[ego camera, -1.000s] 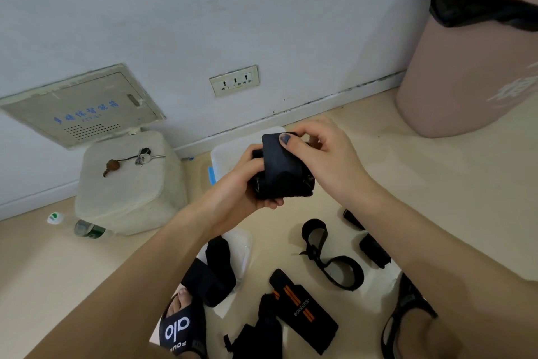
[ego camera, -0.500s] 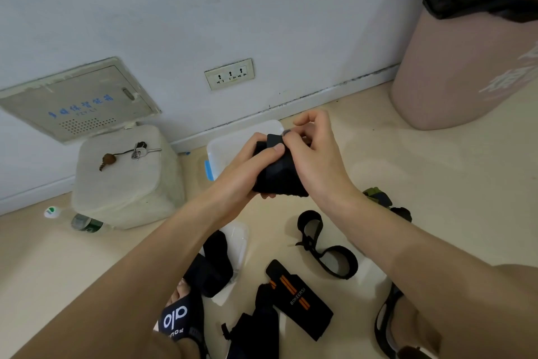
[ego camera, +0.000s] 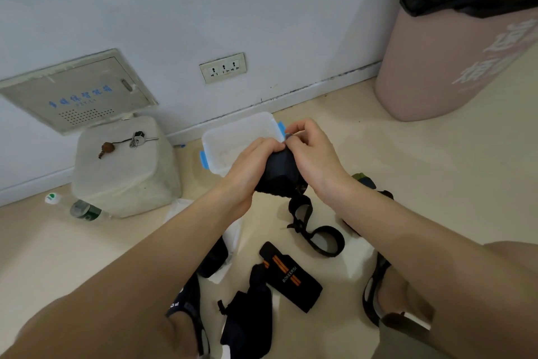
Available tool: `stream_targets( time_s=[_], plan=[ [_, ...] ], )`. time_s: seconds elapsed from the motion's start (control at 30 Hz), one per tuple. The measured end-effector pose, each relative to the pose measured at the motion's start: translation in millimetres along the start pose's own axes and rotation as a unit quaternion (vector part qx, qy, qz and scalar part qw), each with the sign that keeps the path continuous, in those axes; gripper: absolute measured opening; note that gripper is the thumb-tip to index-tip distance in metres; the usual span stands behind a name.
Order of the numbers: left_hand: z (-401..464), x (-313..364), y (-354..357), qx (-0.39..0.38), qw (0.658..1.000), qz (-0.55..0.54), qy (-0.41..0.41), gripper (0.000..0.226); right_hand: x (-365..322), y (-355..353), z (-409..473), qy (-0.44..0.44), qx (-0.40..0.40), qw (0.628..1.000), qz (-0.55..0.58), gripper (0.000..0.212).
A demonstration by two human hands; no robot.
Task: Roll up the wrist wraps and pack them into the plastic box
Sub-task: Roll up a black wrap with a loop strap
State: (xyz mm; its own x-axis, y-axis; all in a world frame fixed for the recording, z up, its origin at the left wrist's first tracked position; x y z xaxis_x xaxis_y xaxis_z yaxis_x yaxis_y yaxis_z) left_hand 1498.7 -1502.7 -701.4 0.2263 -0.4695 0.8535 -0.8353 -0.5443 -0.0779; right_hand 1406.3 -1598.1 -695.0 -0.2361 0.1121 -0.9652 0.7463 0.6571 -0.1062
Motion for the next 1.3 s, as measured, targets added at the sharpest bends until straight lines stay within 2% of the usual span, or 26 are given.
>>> stream_targets(
  time_s=[0.07,0.17,0.27,0.4,0.53,0.7,0.87,0.97,1.07,1.2,1.3],
  plan=[
    [-2,-7,5,0.001,1.0,0.001,-0.007,0.054,6,-4,-8,-0.064,0.003,0.995,-0.076,0.01],
    [-2,-16,5,0.007,1.0,0.01,-0.016,0.046,11,-8,-21,-0.176,-0.003,0.965,-0.197,0.013],
    [4,-24,-3,-0.005,1.0,0.006,-0.026,0.043,18,-13,-30,-0.214,-0.072,0.941,-0.251,0.015],
    [20,-34,-6,-0.01,0.998,-0.024,-0.06,0.025,33,-15,-28,-0.216,-0.183,0.888,-0.362,0.053],
    [49,-48,1,0.01,0.994,-0.054,-0.093,0.019,59,-14,-2,-0.232,-0.199,0.843,-0.443,0.072],
    [88,-82,14,0.004,0.99,-0.033,-0.135,0.028,105,-17,38,-0.204,-0.24,0.809,-0.496,0.078],
    [126,-118,18,-0.056,0.977,-0.054,-0.201,0.052,153,-29,92,-0.088,-0.212,0.86,-0.456,0.069],
    [145,-160,9,-0.053,0.97,0.104,-0.214,0.055,198,-46,126,0.005,-0.149,0.887,-0.437,0.064],
    [155,-216,-2,-0.083,0.941,0.235,-0.228,0.063,242,-54,150,0.07,-0.122,0.876,-0.462,0.062],
    [153,-268,-3,-0.132,0.916,0.287,-0.248,0.077,285,-54,170,0.085,-0.104,0.842,-0.523,0.064],
    [157,-293,4,-0.153,0.895,0.363,-0.209,0.083,306,-54,186,0.056,-0.079,0.836,-0.54,0.061]
  ],
)
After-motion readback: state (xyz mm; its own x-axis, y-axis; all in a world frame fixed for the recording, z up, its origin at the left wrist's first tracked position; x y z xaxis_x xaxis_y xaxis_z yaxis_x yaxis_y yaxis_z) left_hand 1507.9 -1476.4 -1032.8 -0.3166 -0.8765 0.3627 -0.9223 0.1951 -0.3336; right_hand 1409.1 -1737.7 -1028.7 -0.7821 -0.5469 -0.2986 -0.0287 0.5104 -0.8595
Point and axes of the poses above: each hand's wrist, its own z-axis towards the middle knuckle, its own y-axis out of the palm, x = y × z, the point moved 1 cm from there along z, towards the middle knuckle, and after that the axes turned 5 degrees about z, right-handed, at the moved point
